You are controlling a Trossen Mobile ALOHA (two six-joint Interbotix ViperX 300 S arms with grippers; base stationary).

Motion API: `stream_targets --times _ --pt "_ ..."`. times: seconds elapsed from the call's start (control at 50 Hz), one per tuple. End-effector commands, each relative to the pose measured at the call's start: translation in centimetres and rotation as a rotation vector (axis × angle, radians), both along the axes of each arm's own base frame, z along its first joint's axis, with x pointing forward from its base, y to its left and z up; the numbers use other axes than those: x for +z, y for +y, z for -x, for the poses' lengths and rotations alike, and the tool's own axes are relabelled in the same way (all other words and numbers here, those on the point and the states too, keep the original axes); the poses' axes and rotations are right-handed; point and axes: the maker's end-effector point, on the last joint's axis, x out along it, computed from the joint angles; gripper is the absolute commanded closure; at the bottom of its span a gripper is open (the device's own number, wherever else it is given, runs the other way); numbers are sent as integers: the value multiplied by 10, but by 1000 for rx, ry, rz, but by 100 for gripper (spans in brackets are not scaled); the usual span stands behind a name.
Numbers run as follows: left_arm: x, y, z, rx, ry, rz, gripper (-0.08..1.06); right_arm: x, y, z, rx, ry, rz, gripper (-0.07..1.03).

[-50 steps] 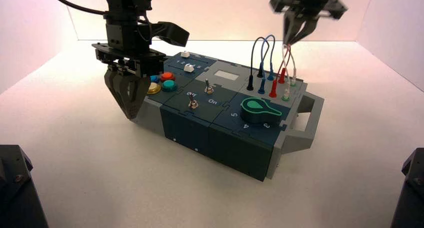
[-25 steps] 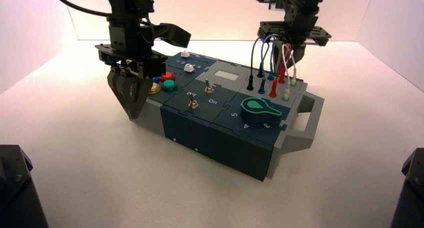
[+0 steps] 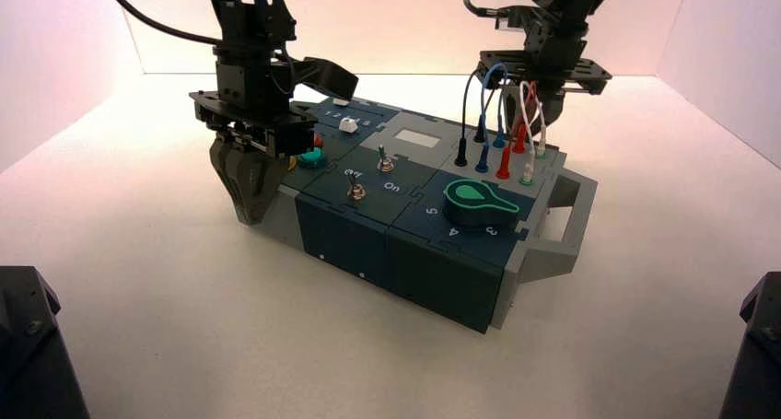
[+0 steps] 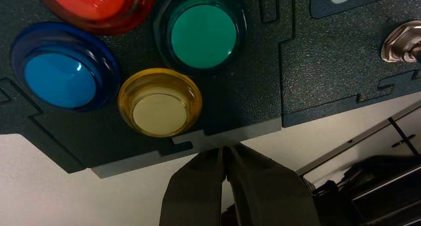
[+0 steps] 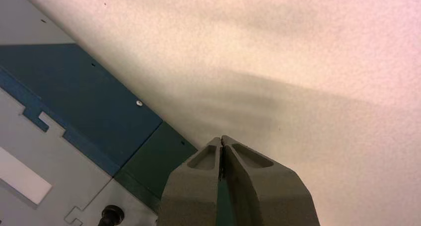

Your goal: Rotate the box clockwise.

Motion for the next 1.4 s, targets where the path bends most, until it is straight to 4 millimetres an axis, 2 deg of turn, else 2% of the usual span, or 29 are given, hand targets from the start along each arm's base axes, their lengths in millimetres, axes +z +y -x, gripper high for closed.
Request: stream_targets --times 0.02,0.36,0.84,1.14,1.4 --pt "6 -5 -10 -13 -36 21 101 9 4 -3 -5 -21 -18 98" --pt "6 -3 -12 -19 -46 10 101 5 10 7 1 19 -22 98" --pt "10 -3 -43 -11 -99 8 101 5 11 28 -8 80 -32 98" --pt "1 -7 -54 -26 -105 -5 101 13 20 37 -4 74 -55 98" --pt "-5 -8 -61 -30 -116 -7 101 9 29 50 20 98 -54 98"
